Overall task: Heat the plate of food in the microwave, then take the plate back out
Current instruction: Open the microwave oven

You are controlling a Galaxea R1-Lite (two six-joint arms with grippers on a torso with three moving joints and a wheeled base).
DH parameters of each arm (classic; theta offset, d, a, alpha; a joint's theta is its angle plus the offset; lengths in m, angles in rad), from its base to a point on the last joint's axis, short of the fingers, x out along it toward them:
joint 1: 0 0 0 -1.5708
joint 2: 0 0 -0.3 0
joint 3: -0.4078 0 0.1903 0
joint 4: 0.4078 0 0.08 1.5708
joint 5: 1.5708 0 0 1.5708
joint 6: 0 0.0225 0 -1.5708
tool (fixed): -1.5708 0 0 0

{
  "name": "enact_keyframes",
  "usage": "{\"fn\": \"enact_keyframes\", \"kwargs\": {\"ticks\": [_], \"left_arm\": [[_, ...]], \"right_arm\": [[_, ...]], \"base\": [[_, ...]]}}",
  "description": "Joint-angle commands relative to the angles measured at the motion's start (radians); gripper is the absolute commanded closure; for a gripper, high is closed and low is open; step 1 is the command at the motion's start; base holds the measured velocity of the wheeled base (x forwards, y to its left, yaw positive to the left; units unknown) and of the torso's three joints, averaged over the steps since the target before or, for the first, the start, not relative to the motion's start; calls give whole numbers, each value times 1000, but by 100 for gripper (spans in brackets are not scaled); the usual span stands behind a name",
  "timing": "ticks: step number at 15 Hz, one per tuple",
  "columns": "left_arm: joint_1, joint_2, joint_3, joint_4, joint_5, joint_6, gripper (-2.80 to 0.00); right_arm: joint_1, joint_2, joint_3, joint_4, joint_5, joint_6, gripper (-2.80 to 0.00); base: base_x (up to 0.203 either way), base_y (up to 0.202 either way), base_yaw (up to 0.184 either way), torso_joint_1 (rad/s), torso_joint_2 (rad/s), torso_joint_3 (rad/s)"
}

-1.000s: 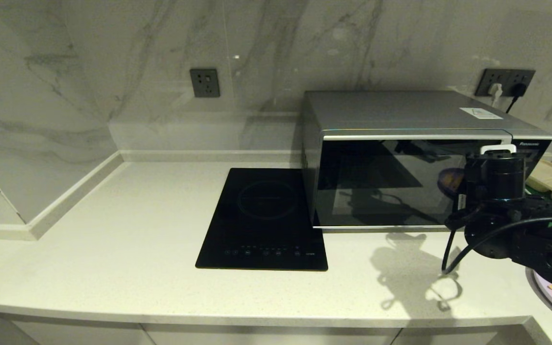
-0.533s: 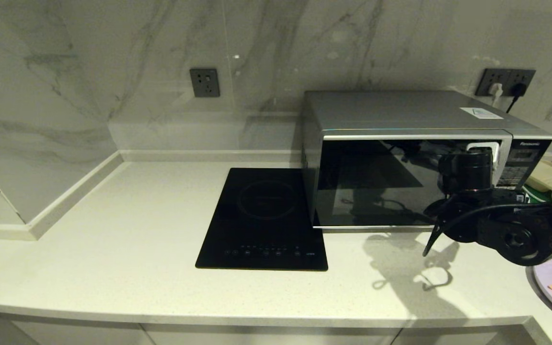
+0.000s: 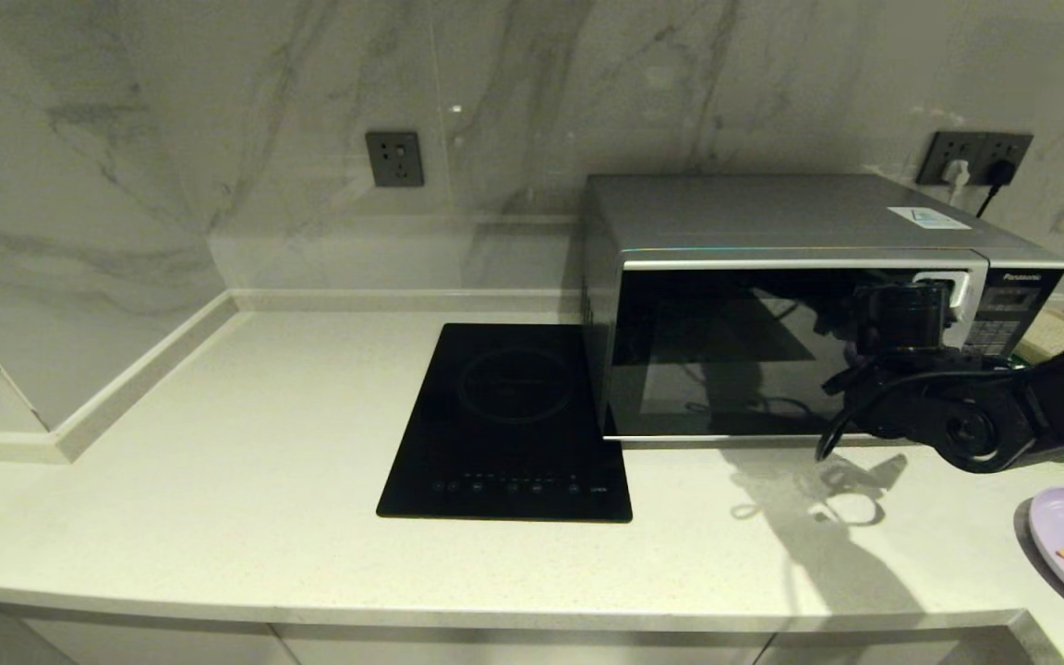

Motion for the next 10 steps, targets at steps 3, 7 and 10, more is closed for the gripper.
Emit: {"fn": "enact_keyframes", "kwargs": {"ticks": [3,7,10], "left_arm": [[0,0,0,0,1,-1,0],[0,0,0,0,1,-1,0],[0,0,0,0,1,-1,0]], "right_arm": [[-18,50,-61,-2,16,0,-280],[-18,54,-68,-2,28,1,-280],[-33,54,-61,-4,19,21,-280]], "base": [[0,0,0,0,0,0],[0,0,0,0,0,0],[0,0,0,0,0,0]]}}
